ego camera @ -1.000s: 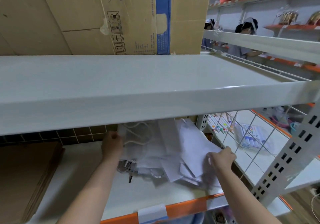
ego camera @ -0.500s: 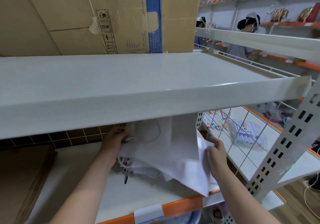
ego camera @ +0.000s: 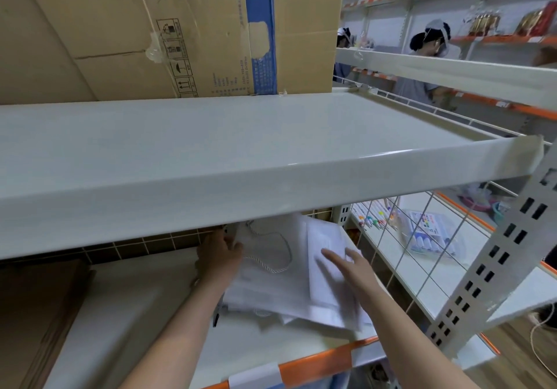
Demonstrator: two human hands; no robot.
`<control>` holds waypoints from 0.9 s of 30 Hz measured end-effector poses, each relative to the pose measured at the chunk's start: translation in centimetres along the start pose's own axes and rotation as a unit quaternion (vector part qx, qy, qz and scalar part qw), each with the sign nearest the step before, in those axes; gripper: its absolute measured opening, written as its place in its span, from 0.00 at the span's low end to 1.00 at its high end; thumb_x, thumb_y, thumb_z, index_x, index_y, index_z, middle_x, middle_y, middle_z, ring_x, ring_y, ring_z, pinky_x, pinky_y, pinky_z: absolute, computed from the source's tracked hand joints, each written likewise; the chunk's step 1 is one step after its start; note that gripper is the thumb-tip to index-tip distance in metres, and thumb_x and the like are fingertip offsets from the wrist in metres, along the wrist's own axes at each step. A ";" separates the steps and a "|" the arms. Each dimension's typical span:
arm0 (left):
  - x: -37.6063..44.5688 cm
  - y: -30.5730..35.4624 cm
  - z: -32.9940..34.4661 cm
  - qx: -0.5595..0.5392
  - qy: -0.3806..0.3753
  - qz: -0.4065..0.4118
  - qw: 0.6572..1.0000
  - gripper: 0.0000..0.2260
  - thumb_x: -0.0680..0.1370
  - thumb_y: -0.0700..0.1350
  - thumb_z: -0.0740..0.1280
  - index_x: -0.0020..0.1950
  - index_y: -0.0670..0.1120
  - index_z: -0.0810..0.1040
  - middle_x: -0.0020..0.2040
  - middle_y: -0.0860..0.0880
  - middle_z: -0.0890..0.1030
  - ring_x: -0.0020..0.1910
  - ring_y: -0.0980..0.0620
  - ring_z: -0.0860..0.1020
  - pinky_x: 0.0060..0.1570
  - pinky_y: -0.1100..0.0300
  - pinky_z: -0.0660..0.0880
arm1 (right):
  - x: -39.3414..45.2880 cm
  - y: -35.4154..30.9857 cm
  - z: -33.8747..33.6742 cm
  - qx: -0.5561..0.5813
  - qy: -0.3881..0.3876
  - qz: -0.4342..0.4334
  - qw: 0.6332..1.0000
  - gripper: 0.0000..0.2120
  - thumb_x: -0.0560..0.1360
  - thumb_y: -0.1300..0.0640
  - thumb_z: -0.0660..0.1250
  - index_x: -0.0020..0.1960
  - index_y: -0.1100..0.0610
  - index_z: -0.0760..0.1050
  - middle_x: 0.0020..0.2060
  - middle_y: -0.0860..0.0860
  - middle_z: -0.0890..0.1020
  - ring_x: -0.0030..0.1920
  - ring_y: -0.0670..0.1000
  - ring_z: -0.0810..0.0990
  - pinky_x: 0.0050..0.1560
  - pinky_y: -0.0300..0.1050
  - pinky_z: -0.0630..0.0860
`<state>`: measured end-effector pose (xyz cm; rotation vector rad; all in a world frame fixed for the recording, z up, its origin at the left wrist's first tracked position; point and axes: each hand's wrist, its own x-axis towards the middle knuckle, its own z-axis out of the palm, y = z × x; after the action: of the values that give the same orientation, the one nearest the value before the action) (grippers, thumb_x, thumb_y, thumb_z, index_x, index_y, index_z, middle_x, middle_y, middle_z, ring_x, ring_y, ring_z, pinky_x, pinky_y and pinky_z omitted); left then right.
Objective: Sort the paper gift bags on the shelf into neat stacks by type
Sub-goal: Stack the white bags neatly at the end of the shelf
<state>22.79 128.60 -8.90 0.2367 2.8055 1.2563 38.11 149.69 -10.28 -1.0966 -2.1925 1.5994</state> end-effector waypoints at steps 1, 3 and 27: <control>0.0 0.0 0.2 -0.010 -0.020 -0.033 0.999 0.16 0.71 0.53 0.67 0.54 0.48 0.71 0.57 0.45 0.74 0.58 0.41 0.72 0.56 0.49 0.72 | 0.2 0.2 0.0 -0.028 -0.020 0.014 0.999 0.57 0.56 0.26 0.70 0.75 0.57 0.60 0.74 0.56 0.64 0.72 0.58 0.65 0.72 0.57 0.62; 0.1 0.1 0.3 -0.088 -0.103 -0.118 0.984 0.39 0.60 0.62 0.69 0.66 0.46 0.66 0.64 0.43 0.71 0.59 0.41 0.73 0.57 0.47 0.74 | 0.7 0.3 0.1 -0.074 -0.045 0.036 0.996 0.58 0.57 0.28 0.72 0.75 0.59 0.57 0.74 0.57 0.64 0.72 0.59 0.64 0.70 0.55 0.64; -3.5 -5.7 -5.6 -0.237 -0.285 -0.188 0.910 0.36 0.52 0.68 0.75 0.56 0.56 0.77 0.52 0.53 0.80 0.56 0.47 0.75 0.54 0.53 0.70 | -1.7 0.0 2.9 0.065 -0.128 0.081 0.986 0.39 0.59 0.47 0.80 0.64 0.60 0.69 0.54 0.57 0.80 0.51 0.56 0.81 0.44 0.47 0.77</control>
<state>24.92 120.11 -9.44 0.0210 1.8808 1.4265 37.67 146.44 -11.03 -1.1106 -2.1588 2.0240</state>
